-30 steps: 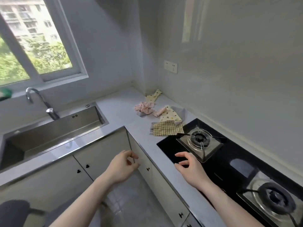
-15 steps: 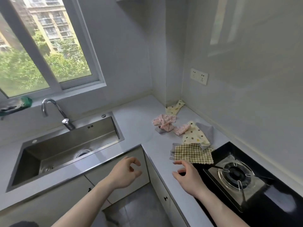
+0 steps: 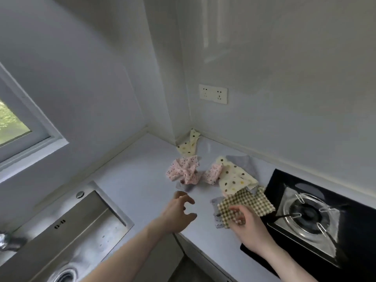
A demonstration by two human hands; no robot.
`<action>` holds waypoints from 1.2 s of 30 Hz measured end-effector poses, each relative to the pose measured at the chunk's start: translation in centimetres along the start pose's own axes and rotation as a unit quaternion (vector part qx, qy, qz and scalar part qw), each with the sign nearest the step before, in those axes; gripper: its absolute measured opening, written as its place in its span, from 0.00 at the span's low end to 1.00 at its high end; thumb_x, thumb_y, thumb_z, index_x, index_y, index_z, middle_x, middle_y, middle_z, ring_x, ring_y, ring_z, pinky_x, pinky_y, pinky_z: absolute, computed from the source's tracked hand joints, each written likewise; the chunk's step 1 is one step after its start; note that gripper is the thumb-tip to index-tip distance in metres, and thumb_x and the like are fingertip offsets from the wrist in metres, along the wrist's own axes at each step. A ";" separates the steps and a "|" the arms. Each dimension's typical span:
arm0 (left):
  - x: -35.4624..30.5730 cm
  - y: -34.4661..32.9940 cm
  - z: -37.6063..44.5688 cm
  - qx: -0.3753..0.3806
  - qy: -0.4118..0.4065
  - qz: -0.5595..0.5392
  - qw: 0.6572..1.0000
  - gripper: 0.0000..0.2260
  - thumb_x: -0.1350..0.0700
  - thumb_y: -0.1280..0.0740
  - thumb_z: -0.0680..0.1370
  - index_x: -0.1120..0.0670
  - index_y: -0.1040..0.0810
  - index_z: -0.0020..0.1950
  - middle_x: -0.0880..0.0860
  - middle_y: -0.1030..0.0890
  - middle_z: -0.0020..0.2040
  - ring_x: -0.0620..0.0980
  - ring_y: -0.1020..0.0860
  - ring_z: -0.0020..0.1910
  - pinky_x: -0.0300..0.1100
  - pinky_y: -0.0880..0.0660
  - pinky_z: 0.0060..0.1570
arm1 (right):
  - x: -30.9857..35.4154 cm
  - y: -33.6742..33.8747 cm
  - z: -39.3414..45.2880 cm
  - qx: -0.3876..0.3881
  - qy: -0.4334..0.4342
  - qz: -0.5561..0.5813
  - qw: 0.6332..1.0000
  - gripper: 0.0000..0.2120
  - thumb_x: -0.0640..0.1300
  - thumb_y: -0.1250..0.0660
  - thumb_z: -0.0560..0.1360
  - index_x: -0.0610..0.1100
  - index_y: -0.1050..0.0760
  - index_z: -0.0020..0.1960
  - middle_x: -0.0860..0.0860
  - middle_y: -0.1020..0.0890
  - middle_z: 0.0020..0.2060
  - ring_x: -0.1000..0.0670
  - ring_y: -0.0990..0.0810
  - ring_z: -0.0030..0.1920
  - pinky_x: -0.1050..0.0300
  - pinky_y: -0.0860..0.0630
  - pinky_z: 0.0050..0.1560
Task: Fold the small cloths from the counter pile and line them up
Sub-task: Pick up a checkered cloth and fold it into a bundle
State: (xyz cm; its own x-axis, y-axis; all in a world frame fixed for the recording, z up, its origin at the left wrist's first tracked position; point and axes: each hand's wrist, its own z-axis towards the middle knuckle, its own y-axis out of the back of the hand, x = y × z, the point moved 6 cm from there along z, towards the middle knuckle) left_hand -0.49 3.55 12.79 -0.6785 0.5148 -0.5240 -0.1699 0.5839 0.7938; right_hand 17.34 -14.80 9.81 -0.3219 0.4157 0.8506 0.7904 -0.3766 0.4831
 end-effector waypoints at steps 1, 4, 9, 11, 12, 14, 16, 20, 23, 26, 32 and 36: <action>0.8 0.4 1.6 0.008 -0.015 0.013 1.000 0.21 0.46 0.28 0.78 0.47 0.26 0.70 0.46 0.37 0.72 0.49 0.24 0.60 0.42 0.26 0.63 | 0.1 -0.9 0.8 -0.016 -0.010 0.001 1.000 0.16 0.51 0.27 0.76 0.58 0.25 0.61 0.61 0.26 0.59 0.61 0.23 0.56 0.65 0.24 0.52; 2.9 1.6 6.5 0.021 -0.066 0.052 0.996 0.26 0.47 0.29 0.78 0.48 0.30 0.74 0.48 0.42 0.78 0.54 0.31 0.73 0.47 0.31 0.71 | 0.1 -4.0 3.0 -0.059 -0.038 -0.004 0.998 0.15 0.50 0.27 0.76 0.57 0.25 0.61 0.62 0.26 0.59 0.61 0.23 0.55 0.67 0.26 0.51; 5.3 1.0 12.4 0.045 -0.111 0.099 0.988 0.29 0.47 0.31 0.78 0.43 0.35 0.79 0.45 0.56 0.83 0.55 0.48 0.82 0.51 0.33 0.74 | -1.9 -8.4 6.3 -0.082 -0.075 -0.036 0.993 0.13 0.46 0.29 0.77 0.55 0.24 0.60 0.61 0.27 0.59 0.62 0.24 0.55 0.67 0.26 0.53; 6.5 -0.3 14.3 0.049 -0.117 0.101 0.987 0.30 0.47 0.32 0.78 0.42 0.37 0.80 0.44 0.59 0.83 0.55 0.51 0.82 0.53 0.33 0.74 | -3.0 -9.3 7.2 -0.081 -0.086 -0.060 0.991 0.12 0.45 0.29 0.78 0.56 0.25 0.59 0.61 0.27 0.58 0.61 0.24 0.54 0.62 0.24 0.55; 7.1 -1.0 15.3 0.047 -0.118 0.103 0.987 0.32 0.47 0.32 0.78 0.42 0.39 0.81 0.44 0.61 0.83 0.55 0.51 0.82 0.53 0.35 0.75 | -3.5 -9.6 7.8 -0.080 -0.091 -0.071 0.990 0.12 0.45 0.30 0.78 0.58 0.26 0.58 0.61 0.27 0.57 0.60 0.25 0.54 0.60 0.24 0.56; 8.9 -2.8 17.0 0.042 -0.114 0.112 0.986 0.35 0.47 0.34 0.78 0.42 0.45 0.83 0.43 0.62 0.83 0.56 0.53 0.82 0.53 0.40 0.78 | -4.8 -10.3 8.9 -0.070 -0.094 -0.095 0.989 0.12 0.47 0.30 0.78 0.59 0.27 0.58 0.62 0.28 0.57 0.59 0.25 0.56 0.59 0.25 0.58; 11.0 -4.8 18.1 0.027 -0.116 0.125 0.985 0.37 0.46 0.36 0.78 0.42 0.50 0.84 0.43 0.60 0.84 0.56 0.55 0.83 0.52 0.45 0.80 | -6.0 -11.5 9.7 -0.065 -0.080 -0.120 0.987 0.13 0.49 0.29 0.76 0.62 0.28 0.56 0.64 0.29 0.57 0.58 0.25 0.58 0.61 0.26 0.57; 13.5 -7.4 18.5 -0.073 -0.174 0.128 0.974 0.33 0.39 0.45 0.80 0.41 0.50 0.84 0.44 0.54 0.84 0.52 0.54 0.83 0.49 0.50 0.80 | -8.6 -12.9 10.6 -0.186 0.006 -0.162 0.969 0.11 0.57 0.33 0.67 0.63 0.23 0.49 0.63 0.26 0.52 0.54 0.22 0.50 0.62 0.28 0.47; 13.9 -7.8 19.0 -0.117 -0.208 0.100 0.966 0.33 0.37 0.45 0.78 0.40 0.46 0.82 0.42 0.49 0.83 0.49 0.50 0.82 0.49 0.45 0.79 | -8.9 -13.5 10.9 -0.235 0.060 -0.194 0.951 0.11 0.55 0.32 0.69 0.61 0.21 0.51 0.63 0.26 0.52 0.54 0.23 0.49 0.58 0.26 0.46; 14.1 -8.1 19.1 -0.137 -0.232 0.087 0.959 0.32 0.37 0.44 0.77 0.39 0.43 0.81 0.42 0.46 0.82 0.48 0.47 0.81 0.50 0.42 0.78 | -9.4 -13.8 10.7 -0.259 0.083 -0.198 0.942 0.15 0.49 0.25 0.70 0.62 0.22 0.54 0.66 0.27 0.53 0.56 0.24 0.54 0.57 0.26 0.51; 14.4 -8.7 18.7 -0.176 -0.269 0.110 0.941 0.34 0.37 0.45 0.76 0.46 0.41 0.82 0.44 0.41 0.80 0.50 0.44 0.79 0.50 0.41 0.77 | -9.7 -14.3 10.3 -0.284 0.107 -0.167 0.938 0.17 0.45 0.24 0.71 0.61 0.24 0.53 0.66 0.25 0.52 0.59 0.25 0.56 0.62 0.29 0.55; 14.1 -9.3 18.5 -0.207 -0.294 0.137 0.923 0.35 0.39 0.44 0.75 0.48 0.39 0.82 0.45 0.38 0.80 0.51 0.43 0.79 0.52 0.41 0.76 | -10.5 -13.9 10.4 -0.302 0.104 -0.131 0.939 0.17 0.42 0.25 0.71 0.59 0.23 0.54 0.66 0.24 0.51 0.61 0.25 0.53 0.69 0.31 0.49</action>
State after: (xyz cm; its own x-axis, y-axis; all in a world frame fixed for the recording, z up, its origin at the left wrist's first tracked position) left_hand 4.70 17.00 -7.69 -0.2517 0.9302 -0.2671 -0.3904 0.1549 0.9075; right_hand 15.14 -5.25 -7.97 -0.6084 0.4117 0.6785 0.2513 -0.7110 0.6567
